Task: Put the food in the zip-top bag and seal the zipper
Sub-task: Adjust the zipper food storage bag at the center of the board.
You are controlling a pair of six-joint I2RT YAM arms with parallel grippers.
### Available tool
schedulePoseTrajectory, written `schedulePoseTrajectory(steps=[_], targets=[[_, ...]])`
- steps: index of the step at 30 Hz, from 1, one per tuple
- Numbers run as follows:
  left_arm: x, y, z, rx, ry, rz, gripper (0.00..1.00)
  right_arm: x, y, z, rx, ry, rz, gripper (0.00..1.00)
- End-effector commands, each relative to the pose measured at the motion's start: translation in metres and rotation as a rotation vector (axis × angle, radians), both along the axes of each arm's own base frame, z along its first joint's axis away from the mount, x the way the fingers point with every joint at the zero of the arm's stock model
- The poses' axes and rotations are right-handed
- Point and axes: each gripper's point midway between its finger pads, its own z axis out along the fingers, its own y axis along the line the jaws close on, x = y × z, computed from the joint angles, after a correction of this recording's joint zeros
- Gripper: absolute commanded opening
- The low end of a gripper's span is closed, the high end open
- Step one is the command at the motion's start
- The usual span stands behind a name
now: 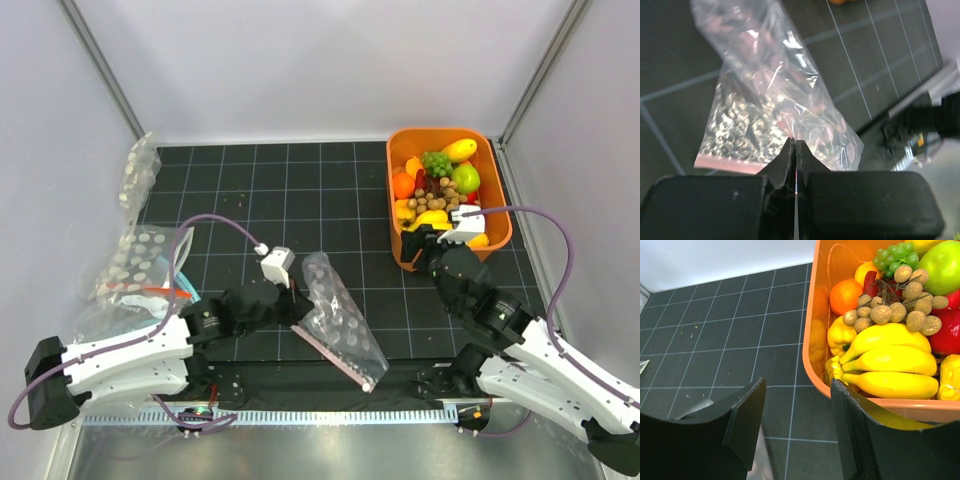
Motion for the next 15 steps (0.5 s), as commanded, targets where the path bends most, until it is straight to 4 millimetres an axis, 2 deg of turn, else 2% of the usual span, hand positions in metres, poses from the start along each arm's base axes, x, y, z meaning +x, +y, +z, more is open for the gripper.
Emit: schedulePoseTrajectory(steps=[1, 4, 7, 10, 12, 14, 15], targets=[[0.030, 0.039, 0.018, 0.087, -0.076, 0.230, 0.00, 0.000, 0.005, 0.022, 0.043, -0.059, 0.036, 0.61], [0.039, 0.050, 0.034, 0.050, -0.102, 0.326, 0.00, -0.001, 0.005, 0.021, 0.047, -0.061, 0.034, 0.61], [0.048, 0.051, 0.053, 0.026, -0.135, 0.373, 0.00, 0.000, 0.005, 0.021, 0.047, -0.060, 0.034, 0.61], [0.066, 0.051, 0.065, 0.078, -0.192, 0.442, 0.00, 0.000, 0.007, 0.019, 0.044, -0.056, 0.037, 0.62], [0.079, 0.052, 0.077, 0.113, -0.237, 0.490, 0.11, 0.000, 0.007, 0.019, 0.044, -0.054, 0.038, 0.62], [0.091, 0.043, 0.067, 0.180, -0.240, 0.491, 0.18, 0.001, 0.007, 0.018, 0.043, -0.053, 0.036, 0.62], [0.101, 0.038, 0.072, 0.172, -0.229, 0.485, 0.19, 0.001, 0.008, 0.018, 0.043, -0.053, 0.036, 0.62]])
